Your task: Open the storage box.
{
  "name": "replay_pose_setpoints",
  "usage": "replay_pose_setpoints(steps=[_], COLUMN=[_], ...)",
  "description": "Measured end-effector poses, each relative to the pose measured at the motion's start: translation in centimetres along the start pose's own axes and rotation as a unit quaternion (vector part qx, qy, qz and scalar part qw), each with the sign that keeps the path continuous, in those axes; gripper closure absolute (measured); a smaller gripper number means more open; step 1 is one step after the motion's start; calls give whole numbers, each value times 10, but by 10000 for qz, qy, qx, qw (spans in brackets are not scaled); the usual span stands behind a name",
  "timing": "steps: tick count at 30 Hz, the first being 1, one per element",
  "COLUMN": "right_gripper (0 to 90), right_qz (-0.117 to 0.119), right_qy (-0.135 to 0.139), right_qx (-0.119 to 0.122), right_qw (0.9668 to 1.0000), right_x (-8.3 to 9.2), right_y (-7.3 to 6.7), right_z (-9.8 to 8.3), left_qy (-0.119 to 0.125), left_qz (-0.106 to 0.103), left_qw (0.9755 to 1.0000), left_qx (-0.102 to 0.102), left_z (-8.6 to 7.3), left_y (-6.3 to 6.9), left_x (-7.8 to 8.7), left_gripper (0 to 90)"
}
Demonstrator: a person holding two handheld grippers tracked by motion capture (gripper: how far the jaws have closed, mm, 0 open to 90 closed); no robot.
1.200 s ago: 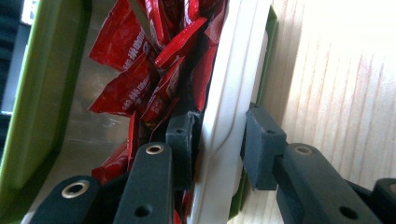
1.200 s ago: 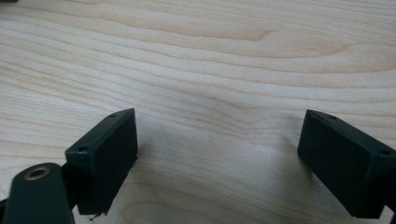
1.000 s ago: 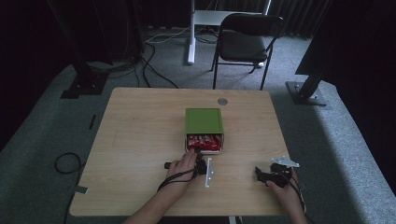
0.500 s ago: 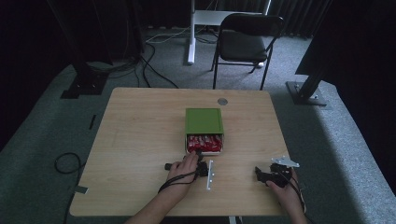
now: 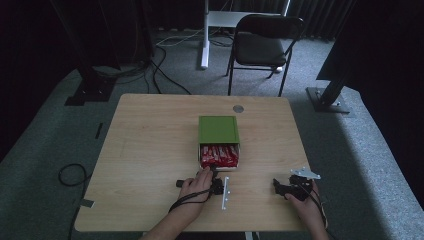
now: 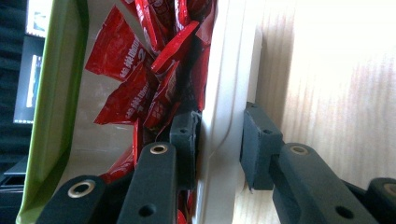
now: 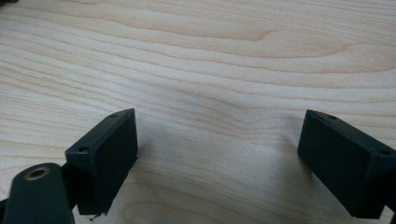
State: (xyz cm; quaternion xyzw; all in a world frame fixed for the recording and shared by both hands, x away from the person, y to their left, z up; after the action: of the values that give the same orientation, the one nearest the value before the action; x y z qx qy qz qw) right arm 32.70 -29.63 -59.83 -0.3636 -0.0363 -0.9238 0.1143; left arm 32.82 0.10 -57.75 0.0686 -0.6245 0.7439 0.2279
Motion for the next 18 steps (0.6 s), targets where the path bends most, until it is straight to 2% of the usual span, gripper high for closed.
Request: replay_pose_setpoints(steps=[18], right_gripper=[118], right_qz=[0], right_qy=[0], right_qx=[1], right_qw=[10000], right_x=[0], right_y=[0], right_z=[0], left_qy=[64], left_qz=[-57], left_qw=[10000], left_qx=[-37], left_z=[6], left_y=[10], left_x=[22], left_gripper=[702])
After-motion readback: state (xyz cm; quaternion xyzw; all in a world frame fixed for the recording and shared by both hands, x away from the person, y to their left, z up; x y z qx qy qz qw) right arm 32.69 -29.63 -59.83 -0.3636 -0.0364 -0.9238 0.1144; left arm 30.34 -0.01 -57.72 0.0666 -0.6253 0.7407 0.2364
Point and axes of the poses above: each handheld gripper's, and its own axes: x roughly backward along the jaws, z roughly out of its top, y roughly to its right, the point moved 4 cm from there along -x, roughly forward along the jaws
